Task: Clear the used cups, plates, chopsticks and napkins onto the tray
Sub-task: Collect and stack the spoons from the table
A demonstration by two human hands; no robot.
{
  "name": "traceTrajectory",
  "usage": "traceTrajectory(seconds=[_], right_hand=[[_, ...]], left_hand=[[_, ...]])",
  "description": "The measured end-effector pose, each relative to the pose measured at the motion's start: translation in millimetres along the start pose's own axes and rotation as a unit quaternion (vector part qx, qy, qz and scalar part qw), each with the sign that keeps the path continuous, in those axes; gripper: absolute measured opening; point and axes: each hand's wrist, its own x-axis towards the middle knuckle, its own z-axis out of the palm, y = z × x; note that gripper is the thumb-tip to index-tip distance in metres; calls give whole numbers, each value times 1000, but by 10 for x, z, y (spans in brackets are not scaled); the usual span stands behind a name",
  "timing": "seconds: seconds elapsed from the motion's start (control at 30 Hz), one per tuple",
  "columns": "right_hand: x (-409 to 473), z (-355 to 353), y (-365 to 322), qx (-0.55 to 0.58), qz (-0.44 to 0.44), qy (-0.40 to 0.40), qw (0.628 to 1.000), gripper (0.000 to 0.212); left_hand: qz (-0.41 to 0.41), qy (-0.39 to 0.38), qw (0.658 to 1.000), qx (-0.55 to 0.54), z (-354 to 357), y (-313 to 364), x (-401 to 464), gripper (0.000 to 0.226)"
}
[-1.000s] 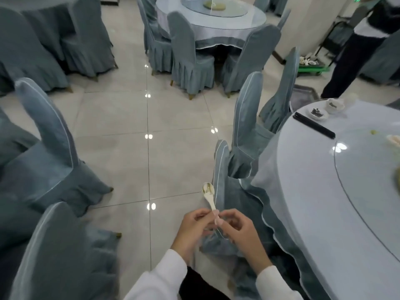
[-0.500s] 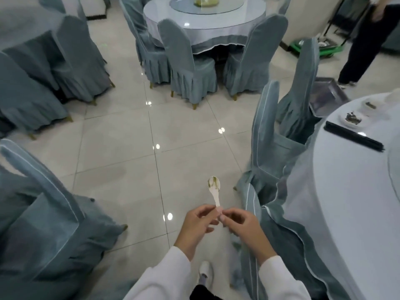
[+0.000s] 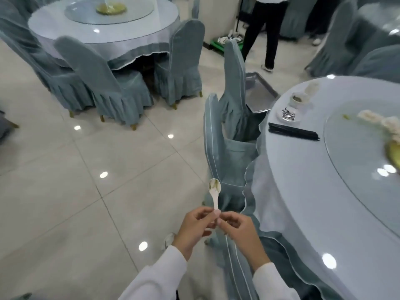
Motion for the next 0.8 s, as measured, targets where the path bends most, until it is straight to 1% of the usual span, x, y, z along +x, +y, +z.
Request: traceTrajectory(seconds=[0.13, 0.27, 0.4, 0.5, 0.6, 0.8], right_hand=[[485, 90, -72, 6, 17, 63, 998, 8], [991, 255, -287, 39, 26, 120, 992, 15], [1453, 405, -458, 83, 27, 200, 976, 9], [1712, 447, -542, 112, 44, 243, 963, 9], [1891, 414, -558, 150, 50, 298, 941, 9], [2219, 210, -485, 175, 65, 373, 909, 12]], left_hand=[[-13, -54, 998, 25, -152, 367, 640, 23], [-14, -124, 989, 81, -386, 814, 1220, 20], [-16, -166, 982, 89, -572, 1157, 1690, 18], [-22, -194, 976, 97, -594, 1377, 1953, 16], [-18, -222, 969, 106, -535, 1537, 2146, 18], [-23, -230, 963, 136, -303, 1754, 2608, 18]])
